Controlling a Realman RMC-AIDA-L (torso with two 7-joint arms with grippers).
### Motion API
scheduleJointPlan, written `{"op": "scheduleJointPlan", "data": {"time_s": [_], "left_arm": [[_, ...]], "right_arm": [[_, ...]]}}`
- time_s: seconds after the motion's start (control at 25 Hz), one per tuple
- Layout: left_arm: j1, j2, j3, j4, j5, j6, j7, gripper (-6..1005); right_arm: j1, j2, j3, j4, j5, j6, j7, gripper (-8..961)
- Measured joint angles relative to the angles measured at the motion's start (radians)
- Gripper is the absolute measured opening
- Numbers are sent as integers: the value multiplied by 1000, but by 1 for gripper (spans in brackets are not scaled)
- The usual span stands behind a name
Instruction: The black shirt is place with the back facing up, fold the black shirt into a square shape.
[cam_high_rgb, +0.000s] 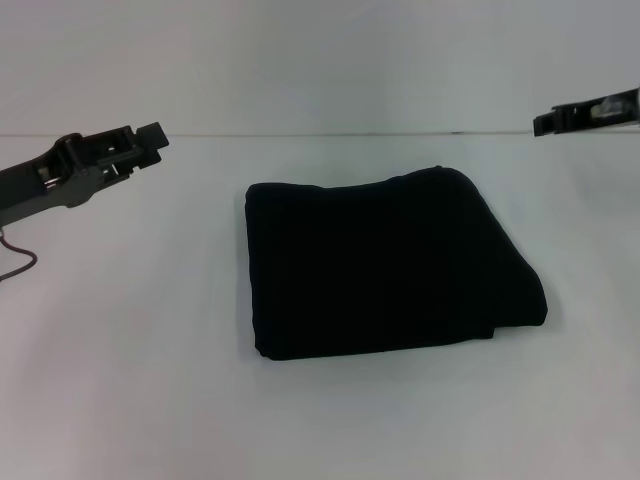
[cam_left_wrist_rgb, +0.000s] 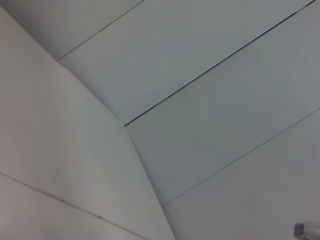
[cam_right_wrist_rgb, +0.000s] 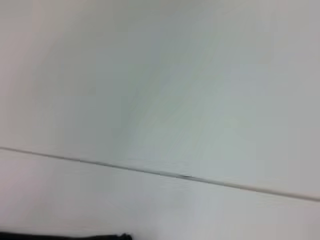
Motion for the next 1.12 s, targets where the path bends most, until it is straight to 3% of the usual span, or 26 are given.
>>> {"op": "scheduleJointPlan", "data": {"time_s": [0.24, 0.32, 0.56, 0.68, 1.0, 1.12], "left_arm": [[6, 0, 0, 0, -1, 2, -3, 387], [11, 0, 0, 2, -1, 6, -11, 386], [10, 3, 0, 5, 3, 6, -31, 386], [6, 4, 4, 5, 4, 5, -32, 386], [6, 6, 3, 1, 5, -2, -32, 385], [8, 6, 2, 1, 5, -6, -32, 385]], "right_arm": [[-23, -45, 102, 3, 143, -283, -74, 421], [-35, -62, 137, 4, 170, -412, -76, 647], [-47, -106, 252, 39, 185, -668, -69, 710], [-41, -103, 273, 94, 210, -673, -76, 710], [-26, -58, 265, 234, 223, -486, -122, 709], [-23, -53, 223, 277, 218, -448, -117, 710]]}}
